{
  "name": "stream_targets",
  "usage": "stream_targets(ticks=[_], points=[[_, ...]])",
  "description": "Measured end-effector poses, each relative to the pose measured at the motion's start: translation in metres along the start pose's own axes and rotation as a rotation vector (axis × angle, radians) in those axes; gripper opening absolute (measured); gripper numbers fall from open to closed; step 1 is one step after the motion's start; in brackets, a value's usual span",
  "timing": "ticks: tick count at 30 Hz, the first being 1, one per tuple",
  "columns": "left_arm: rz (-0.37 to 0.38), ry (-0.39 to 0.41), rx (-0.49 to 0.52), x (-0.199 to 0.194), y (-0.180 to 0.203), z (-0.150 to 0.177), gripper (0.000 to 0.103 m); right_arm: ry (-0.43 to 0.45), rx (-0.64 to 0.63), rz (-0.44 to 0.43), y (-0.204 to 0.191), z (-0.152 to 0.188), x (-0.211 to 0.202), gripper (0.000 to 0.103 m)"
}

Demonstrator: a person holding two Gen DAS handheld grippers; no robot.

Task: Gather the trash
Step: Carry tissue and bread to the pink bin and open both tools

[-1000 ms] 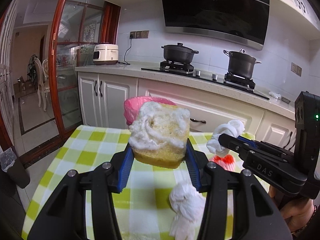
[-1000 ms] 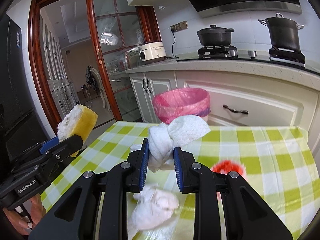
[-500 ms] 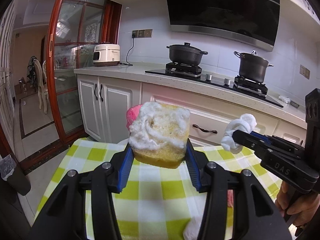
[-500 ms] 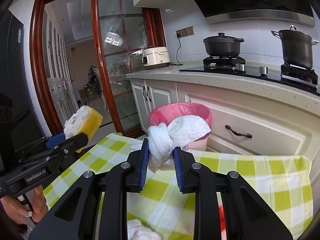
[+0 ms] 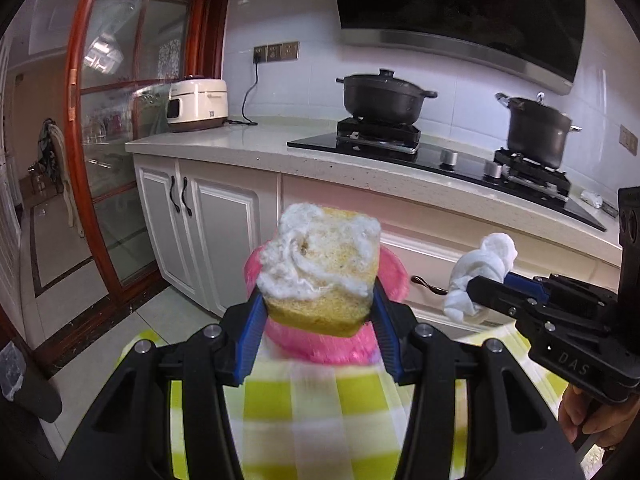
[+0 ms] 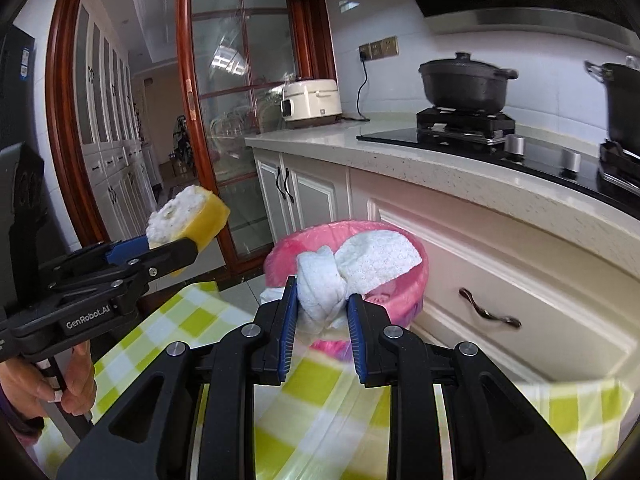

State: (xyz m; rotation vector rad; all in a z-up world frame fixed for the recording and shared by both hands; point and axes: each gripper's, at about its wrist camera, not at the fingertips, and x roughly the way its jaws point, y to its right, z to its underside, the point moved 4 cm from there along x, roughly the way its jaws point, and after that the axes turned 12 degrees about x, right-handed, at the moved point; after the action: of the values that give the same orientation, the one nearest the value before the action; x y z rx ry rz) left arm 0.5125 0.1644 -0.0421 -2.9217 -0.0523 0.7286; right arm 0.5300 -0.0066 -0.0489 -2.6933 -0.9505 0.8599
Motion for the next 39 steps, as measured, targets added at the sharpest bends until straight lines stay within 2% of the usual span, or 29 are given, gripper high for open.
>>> stream_targets(ticks=[5,10,13,14,17,20,26,28,29,30,36,39], points=[[0.006,-0.032,-0.009,0.064,-0.016,-0.018,0.048,-0.030,-0.005,0.009,0.018,-0.023,0.052,0.024],[0.000,-0.053,-0.044,0.118,-0.033,-0.022,0.050,-0.054,0.018,-0.006,0.039,-0.040,0.103,0.026],[-0.004,-0.068,-0.027,0.152,-0.038,-0.024,0.051,-0.074,0.036,-0.020,0.053,-0.048,0.137,0.031],[-0.004,-0.071,-0.023,0.158,-0.039,-0.023,0.053,-0.080,0.040,-0.029,0.055,-0.049,0.144,0.034],[-0.006,-0.069,-0.020,0.177,-0.044,-0.023,0.061,-0.061,0.057,-0.047,0.065,-0.054,0.155,0.065],[-0.024,-0.057,-0.013,0.178,-0.047,-0.024,0.064,-0.033,0.040,-0.026,0.070,-0.057,0.152,0.067],[-0.054,-0.026,-0.022,0.138,-0.047,-0.019,0.065,0.004,0.049,-0.018,0.068,-0.050,0.103,0.067],[-0.058,-0.021,-0.018,0.116,-0.043,-0.016,0.067,0.009,0.032,-0.006,0.063,-0.045,0.082,0.067],[-0.060,-0.017,-0.017,0.107,-0.042,-0.016,0.072,0.015,0.019,0.001,0.059,-0.042,0.065,0.067],[-0.065,-0.007,-0.015,0.091,-0.039,-0.015,0.077,0.019,0.012,0.005,0.055,-0.039,0.052,0.067],[-0.095,0.073,-0.020,-0.027,-0.014,-0.002,0.095,0.049,-0.026,0.018,0.028,-0.010,-0.056,0.067],[-0.099,0.099,-0.033,-0.079,0.001,0.010,0.098,0.078,-0.042,0.032,0.014,0.010,-0.105,0.071]])
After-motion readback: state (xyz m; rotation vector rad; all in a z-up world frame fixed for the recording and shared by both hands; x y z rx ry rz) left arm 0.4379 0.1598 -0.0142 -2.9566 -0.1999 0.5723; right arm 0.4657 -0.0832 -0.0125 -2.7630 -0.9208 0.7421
